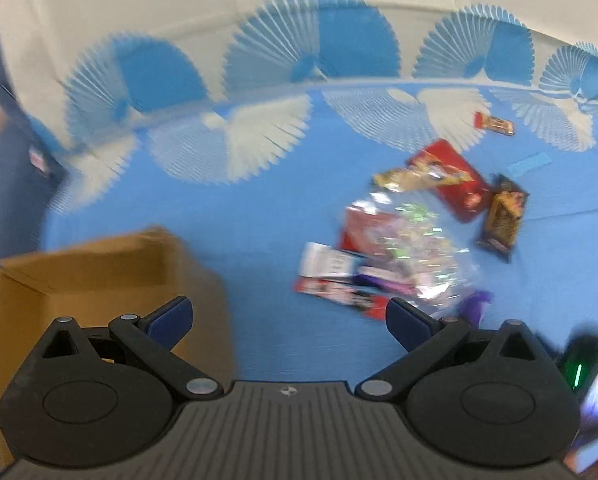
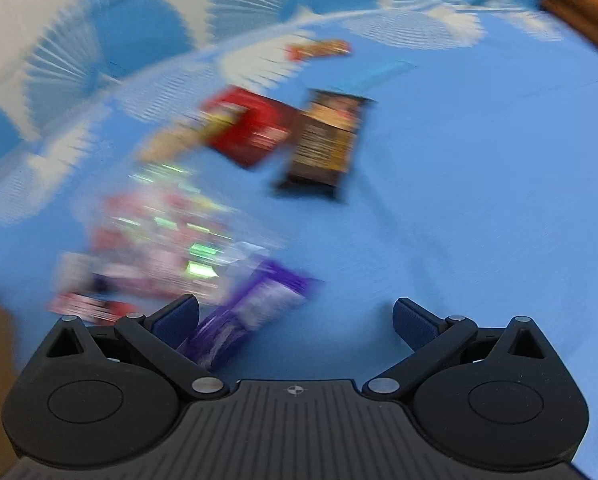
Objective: Organize snacks
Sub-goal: 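Grasp the purple bar with the right tool while the left tool grasps the clear candy bag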
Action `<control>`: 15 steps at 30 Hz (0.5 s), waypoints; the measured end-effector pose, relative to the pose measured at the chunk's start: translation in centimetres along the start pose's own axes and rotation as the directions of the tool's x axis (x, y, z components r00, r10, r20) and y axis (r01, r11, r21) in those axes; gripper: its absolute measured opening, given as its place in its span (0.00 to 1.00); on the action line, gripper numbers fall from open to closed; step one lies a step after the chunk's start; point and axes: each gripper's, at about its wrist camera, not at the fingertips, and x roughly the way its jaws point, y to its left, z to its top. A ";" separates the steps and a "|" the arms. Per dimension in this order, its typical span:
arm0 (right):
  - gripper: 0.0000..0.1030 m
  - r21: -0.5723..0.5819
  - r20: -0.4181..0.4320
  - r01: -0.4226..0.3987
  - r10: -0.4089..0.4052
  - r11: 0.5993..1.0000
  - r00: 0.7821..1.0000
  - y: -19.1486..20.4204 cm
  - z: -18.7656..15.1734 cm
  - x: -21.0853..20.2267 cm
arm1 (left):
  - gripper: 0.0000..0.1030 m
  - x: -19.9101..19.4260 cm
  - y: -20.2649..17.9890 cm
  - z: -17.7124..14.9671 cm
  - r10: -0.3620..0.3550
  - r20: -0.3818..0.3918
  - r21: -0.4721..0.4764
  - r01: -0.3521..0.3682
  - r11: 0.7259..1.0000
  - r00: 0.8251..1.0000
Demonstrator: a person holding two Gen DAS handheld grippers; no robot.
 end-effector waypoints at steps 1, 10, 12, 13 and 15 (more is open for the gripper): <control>1.00 -0.002 0.007 0.035 -0.035 0.999 0.999 -1.0 -0.5 0.0 | 1.00 1.1 -0.5 0.4 -0.030 -0.019 -0.021 0.030 0.999 0.999; 1.00 -0.044 0.061 0.066 -0.063 0.997 0.996 -9.0 -2.6 -2.0 | 1.00 9.1 -9.4 5.2 -0.159 -0.114 0.015 0.162 0.987 0.981; 1.00 -0.046 0.062 0.049 -0.046 0.998 0.997 -9.1 -2.6 -2.3 | 1.00 10.7 -10.7 6.0 -0.128 -0.138 0.034 0.134 0.990 0.982; 1.00 -0.038 0.075 0.017 -0.014 0.999 0.997 -9.0 -2.4 -2.7 | 1.00 11.6 -11.0 6.1 -0.119 -0.148 0.036 0.126 0.991 0.982; 1.00 -0.026 0.099 -0.090 0.092 0.996 0.991 -8.8 -1.8 -3.4 | 1.00 12.9 -11.4 6.6 -0.108 -0.171 0.035 0.116 0.993 0.979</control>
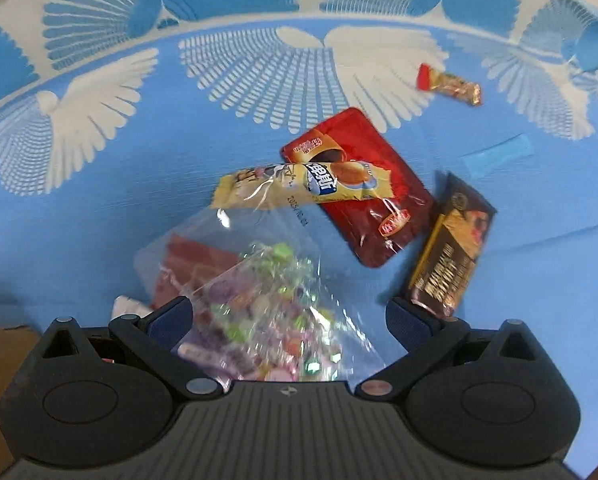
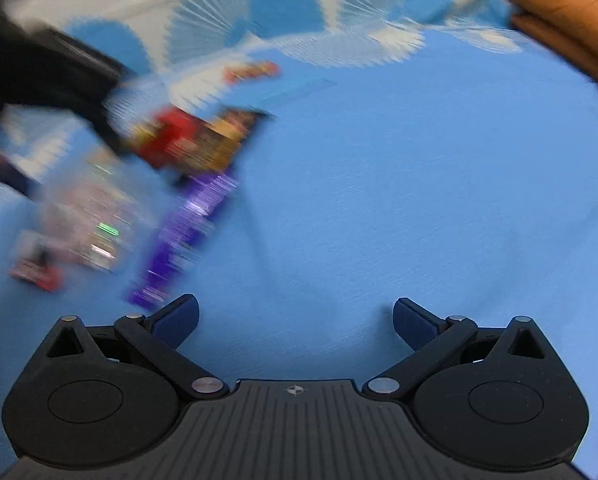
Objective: Organize snacks
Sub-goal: 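Grasp the purple bar with the right tool while the left tool grasps the clear candy bag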
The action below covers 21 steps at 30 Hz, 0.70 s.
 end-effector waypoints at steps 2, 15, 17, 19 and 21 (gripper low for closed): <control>1.00 0.092 0.004 -0.094 0.094 0.991 0.996 -0.2 1.2 0.2 | 1.00 1.2 -0.1 0.9 0.010 -0.022 -0.001 -0.010 1.000 1.000; 0.83 0.054 0.005 -0.074 0.073 0.996 0.997 2.3 3.3 4.6 | 0.60 0.8 4.8 0.0 -0.084 -0.081 -0.142 0.072 0.987 0.993; 0.48 0.052 0.032 -0.056 0.054 0.997 0.998 2.3 3.2 4.2 | 0.48 -0.6 5.6 -0.8 -0.119 -0.057 -0.137 0.111 0.984 0.991; 0.25 0.029 0.022 -0.083 0.082 0.996 0.996 2.5 3.1 4.2 | 0.35 -1.9 6.4 -1.7 -0.159 -0.052 -0.134 0.150 0.979 0.986; 0.19 0.010 0.023 -0.092 0.092 0.996 0.995 2.9 2.8 3.9 | 0.31 -3.2 7.2 -3.0 -0.211 -0.056 -0.123 0.203 0.971 0.976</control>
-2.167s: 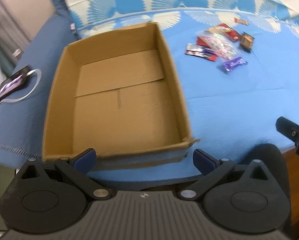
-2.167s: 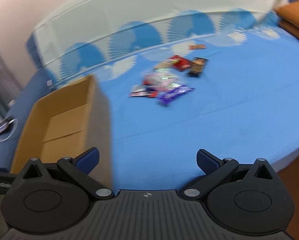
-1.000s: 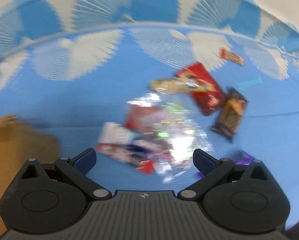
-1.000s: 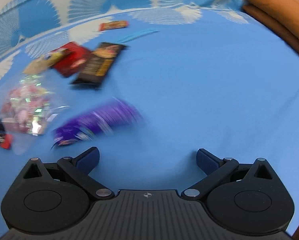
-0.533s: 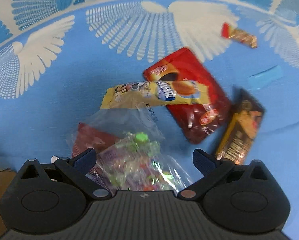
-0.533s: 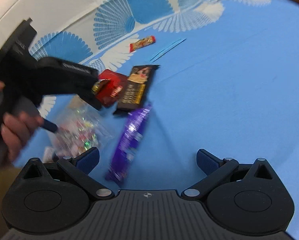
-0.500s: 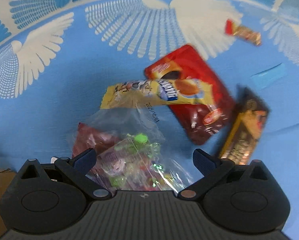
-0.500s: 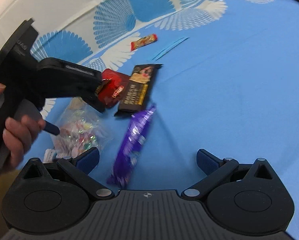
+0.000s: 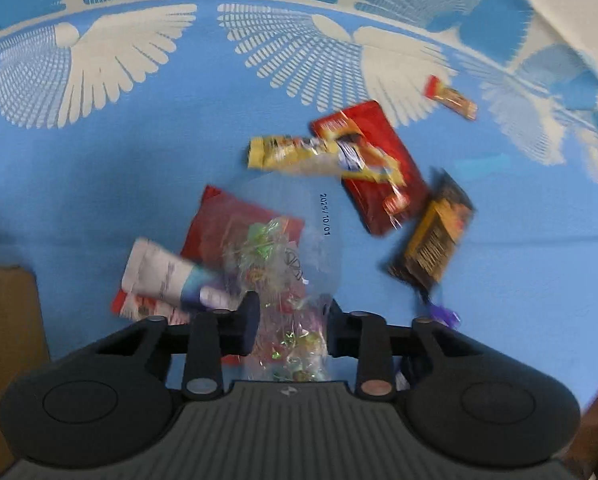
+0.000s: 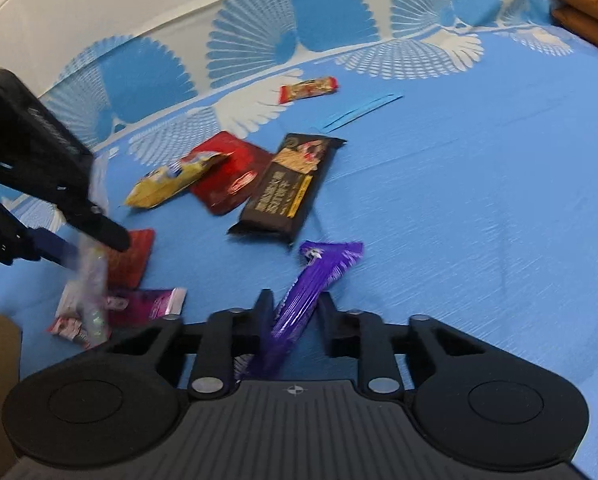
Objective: Organize snacks
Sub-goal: 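Grasp the purple bar with the right tool while the left tool grasps the clear candy bag, then carry the purple bar and candy bag over the box with both tools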
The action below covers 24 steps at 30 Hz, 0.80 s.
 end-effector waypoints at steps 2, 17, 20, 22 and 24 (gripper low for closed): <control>0.14 -0.016 -0.003 -0.001 0.001 1.000 1.000 0.1 -0.5 -1.0 | 0.26 -1.4 0.5 -1.2 -0.023 -0.002 0.019 0.023 1.000 1.000; 0.15 0.001 -0.037 0.077 -0.077 0.997 0.996 -1.4 -5.7 -7.6 | 0.71 -2.0 4.4 -8.9 0.030 0.048 0.091 -0.034 0.995 0.998; 0.16 -0.012 -0.037 0.086 -0.086 0.996 0.996 -1.4 -5.5 -6.6 | 0.84 0.1 3.9 -8.7 0.084 0.040 0.118 -0.089 0.989 0.996; 0.19 -0.018 -0.050 0.090 -0.091 0.996 0.995 -1.5 -5.5 -5.6 | 0.84 1.8 3.5 -8.6 0.145 0.002 0.147 -0.144 0.979 0.989; 0.21 -0.052 -0.028 0.095 -0.096 0.994 0.995 -1.2 -5.5 -5.1 | 0.84 3.0 3.7 -8.7 0.156 -0.034 0.153 -0.150 0.977 0.987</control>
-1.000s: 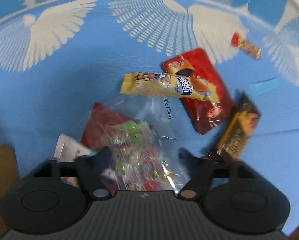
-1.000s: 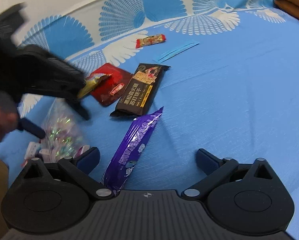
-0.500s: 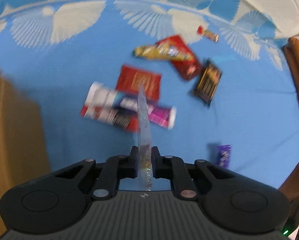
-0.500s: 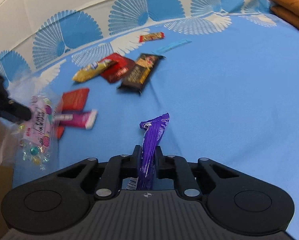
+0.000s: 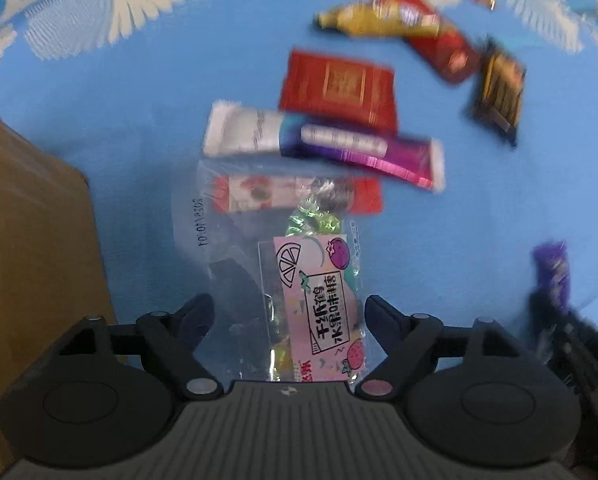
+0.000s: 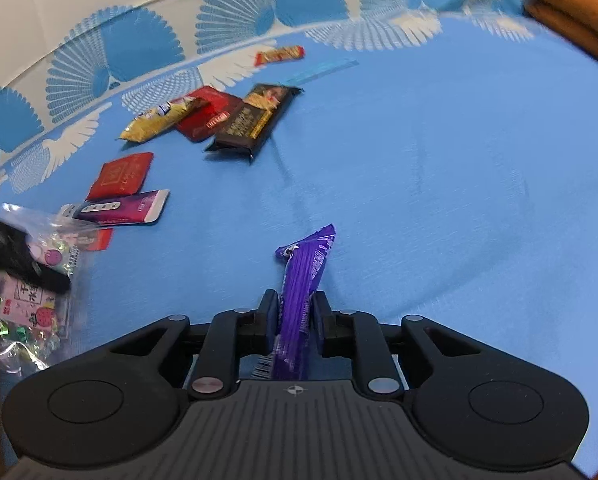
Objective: Organize snacks
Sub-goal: 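Carry the purple bar and candy bag over the box with both tools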
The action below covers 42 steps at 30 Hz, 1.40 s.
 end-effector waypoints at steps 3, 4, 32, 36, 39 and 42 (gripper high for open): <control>0.42 -0.019 0.019 -0.018 0.018 1.000 1.000 0.3 0.1 0.3 | 0.62 -0.4 0.9 -0.6 -0.065 0.029 -0.036 0.066 0.997 0.997; 0.43 -0.024 0.028 -0.035 0.036 0.999 0.999 0.4 0.0 0.4 | 0.45 -0.9 1.1 -0.7 -0.095 0.034 -0.045 0.096 0.994 0.995; 0.13 -0.245 0.141 -0.198 0.237 0.949 0.961 11.7 -6.2 -26.3 | 0.29 -29.5 8.6 -24.0 -0.080 0.399 -0.068 0.116 0.991 0.913; 0.13 -0.305 0.135 -0.257 0.309 0.917 0.942 14.8 -8.0 -29.6 | 0.29 -31.4 11.5 -28.3 -0.038 0.416 -0.125 0.099 0.987 0.908; 0.13 -0.359 0.103 -0.295 0.352 0.886 0.930 17.2 -9.8 -31.2 | 0.30 -31.7 13.2 -31.3 -0.010 0.407 -0.157 0.081 0.984 0.913; 0.13 -0.404 0.059 -0.322 0.375 0.856 0.925 19.2 -11.8 -32.1 | 0.30 -31.3 14.4 -34.0 0.017 0.402 -0.181 0.061 0.982 0.915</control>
